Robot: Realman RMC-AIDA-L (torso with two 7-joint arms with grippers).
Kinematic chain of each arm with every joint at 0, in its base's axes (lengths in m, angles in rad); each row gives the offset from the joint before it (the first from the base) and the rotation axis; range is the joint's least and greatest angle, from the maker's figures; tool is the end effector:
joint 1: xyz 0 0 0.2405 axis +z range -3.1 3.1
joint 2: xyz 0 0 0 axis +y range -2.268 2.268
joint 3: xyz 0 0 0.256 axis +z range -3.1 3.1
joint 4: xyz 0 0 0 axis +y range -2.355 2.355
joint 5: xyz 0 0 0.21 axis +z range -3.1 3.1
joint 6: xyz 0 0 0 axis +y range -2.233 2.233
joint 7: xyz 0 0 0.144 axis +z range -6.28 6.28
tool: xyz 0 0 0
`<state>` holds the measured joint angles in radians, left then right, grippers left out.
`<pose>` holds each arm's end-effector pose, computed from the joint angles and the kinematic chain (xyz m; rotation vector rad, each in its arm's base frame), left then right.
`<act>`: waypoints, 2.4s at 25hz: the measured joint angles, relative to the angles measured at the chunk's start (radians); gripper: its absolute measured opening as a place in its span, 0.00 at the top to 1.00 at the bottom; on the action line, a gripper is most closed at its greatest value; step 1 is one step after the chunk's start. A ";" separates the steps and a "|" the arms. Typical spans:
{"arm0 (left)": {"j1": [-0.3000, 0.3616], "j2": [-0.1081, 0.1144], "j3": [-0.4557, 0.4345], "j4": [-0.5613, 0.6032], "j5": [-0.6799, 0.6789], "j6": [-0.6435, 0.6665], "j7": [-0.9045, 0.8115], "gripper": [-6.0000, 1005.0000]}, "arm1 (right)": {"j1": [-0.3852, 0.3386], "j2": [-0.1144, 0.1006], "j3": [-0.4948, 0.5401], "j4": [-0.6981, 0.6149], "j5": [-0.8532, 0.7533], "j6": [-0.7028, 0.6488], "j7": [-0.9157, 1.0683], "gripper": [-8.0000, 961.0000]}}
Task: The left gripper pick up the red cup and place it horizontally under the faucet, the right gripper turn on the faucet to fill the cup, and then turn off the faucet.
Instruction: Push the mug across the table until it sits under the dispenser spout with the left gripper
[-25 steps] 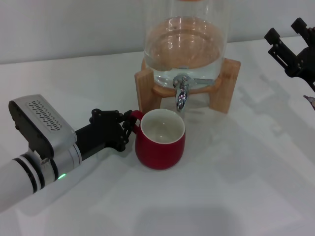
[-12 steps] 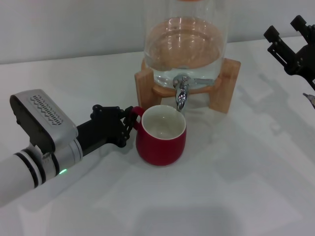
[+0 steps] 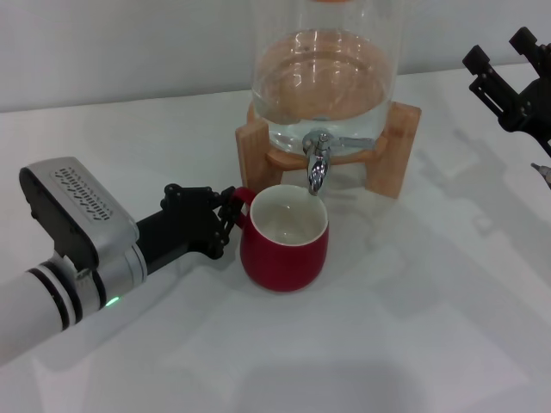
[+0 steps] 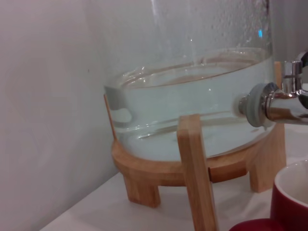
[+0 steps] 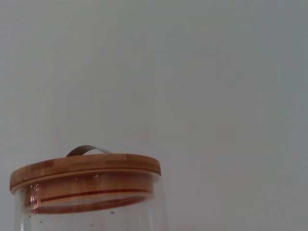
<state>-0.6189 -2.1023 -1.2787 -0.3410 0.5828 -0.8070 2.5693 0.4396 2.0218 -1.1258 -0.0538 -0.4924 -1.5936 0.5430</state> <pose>-0.2261 0.3588 -0.1157 -2.4869 -0.1929 -0.5082 0.3048 0.3132 0.0400 -1.6673 0.3788 1.1471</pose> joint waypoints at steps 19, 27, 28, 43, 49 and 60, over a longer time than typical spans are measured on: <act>0.000 -0.002 0.032 -0.014 0.000 0.003 -0.006 0.87 | -0.004 0.000 -0.002 0.000 0.000 -0.011 0.000 0.14; -0.001 -0.001 0.033 -0.012 0.000 0.015 -0.006 0.86 | -0.002 0.001 -0.003 0.000 0.000 -0.011 0.000 0.14; -0.001 -0.001 0.035 -0.013 0.000 0.022 -0.006 0.86 | -0.002 0.002 -0.003 0.000 0.000 -0.011 0.000 0.14; -0.008 0.000 0.063 -0.024 0.002 0.056 -0.010 0.86 | 0.002 0.002 -0.005 0.000 0.000 -0.009 -0.002 0.14; -0.009 0.001 0.063 -0.026 0.004 0.056 -0.019 0.86 | 0.003 0.002 -0.008 0.000 0.000 -0.009 0.000 0.14; -0.021 0.002 0.089 -0.026 0.008 0.069 -0.053 0.86 | 0.004 0.002 -0.015 -0.001 0.000 -0.012 0.000 0.14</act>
<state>-0.6395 -2.1000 -1.1902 -0.3673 0.5905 -0.7380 2.5160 0.4434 2.0233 -1.1406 -0.0545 -0.4923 -1.6051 0.5430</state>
